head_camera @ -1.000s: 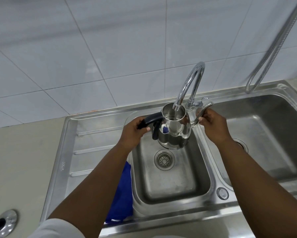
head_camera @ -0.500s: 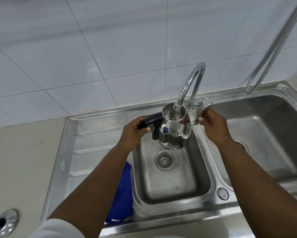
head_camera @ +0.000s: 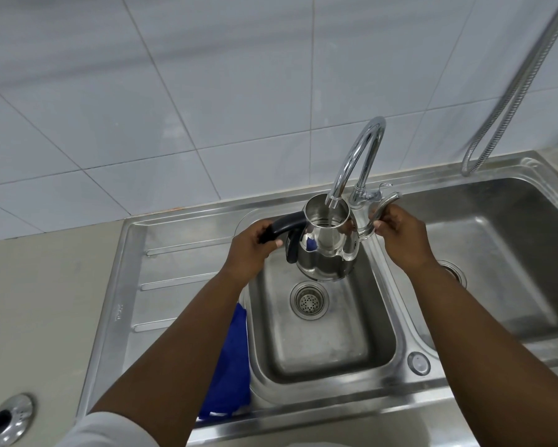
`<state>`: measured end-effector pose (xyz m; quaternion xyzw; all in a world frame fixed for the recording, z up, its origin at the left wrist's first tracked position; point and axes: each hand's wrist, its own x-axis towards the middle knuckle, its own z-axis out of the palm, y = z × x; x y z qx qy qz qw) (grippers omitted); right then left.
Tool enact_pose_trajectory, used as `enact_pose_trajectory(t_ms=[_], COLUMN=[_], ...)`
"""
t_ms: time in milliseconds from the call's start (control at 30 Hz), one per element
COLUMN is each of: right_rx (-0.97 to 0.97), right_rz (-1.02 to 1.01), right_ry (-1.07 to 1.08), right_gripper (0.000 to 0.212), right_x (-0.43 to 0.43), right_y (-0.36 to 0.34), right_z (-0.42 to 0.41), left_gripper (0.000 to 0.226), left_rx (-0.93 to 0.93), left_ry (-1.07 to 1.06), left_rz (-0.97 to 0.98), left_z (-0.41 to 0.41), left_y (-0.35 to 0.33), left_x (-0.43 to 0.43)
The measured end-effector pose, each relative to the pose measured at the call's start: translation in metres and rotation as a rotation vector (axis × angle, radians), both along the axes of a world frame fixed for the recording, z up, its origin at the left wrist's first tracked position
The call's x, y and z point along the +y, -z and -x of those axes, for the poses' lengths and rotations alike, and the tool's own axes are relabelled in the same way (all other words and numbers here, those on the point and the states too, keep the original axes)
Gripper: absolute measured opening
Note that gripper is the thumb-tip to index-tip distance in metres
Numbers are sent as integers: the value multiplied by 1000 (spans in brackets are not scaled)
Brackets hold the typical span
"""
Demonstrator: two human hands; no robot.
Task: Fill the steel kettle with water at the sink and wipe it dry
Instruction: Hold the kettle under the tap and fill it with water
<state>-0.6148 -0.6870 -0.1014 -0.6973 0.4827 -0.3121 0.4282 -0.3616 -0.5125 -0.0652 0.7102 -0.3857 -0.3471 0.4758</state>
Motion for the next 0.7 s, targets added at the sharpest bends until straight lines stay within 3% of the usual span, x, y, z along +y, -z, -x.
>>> enact_pose_trajectory(t_ms=[700], right_rx=[-18], right_rz=[-30], right_ry=[1], right_gripper=[19], right_x=[3], right_y=[-2], right_z=[1], left_gripper=[35], left_rx=[-36], left_ry=[16], left_rz=[-30], left_z=[-3], left_y=[7], left_x=[0])
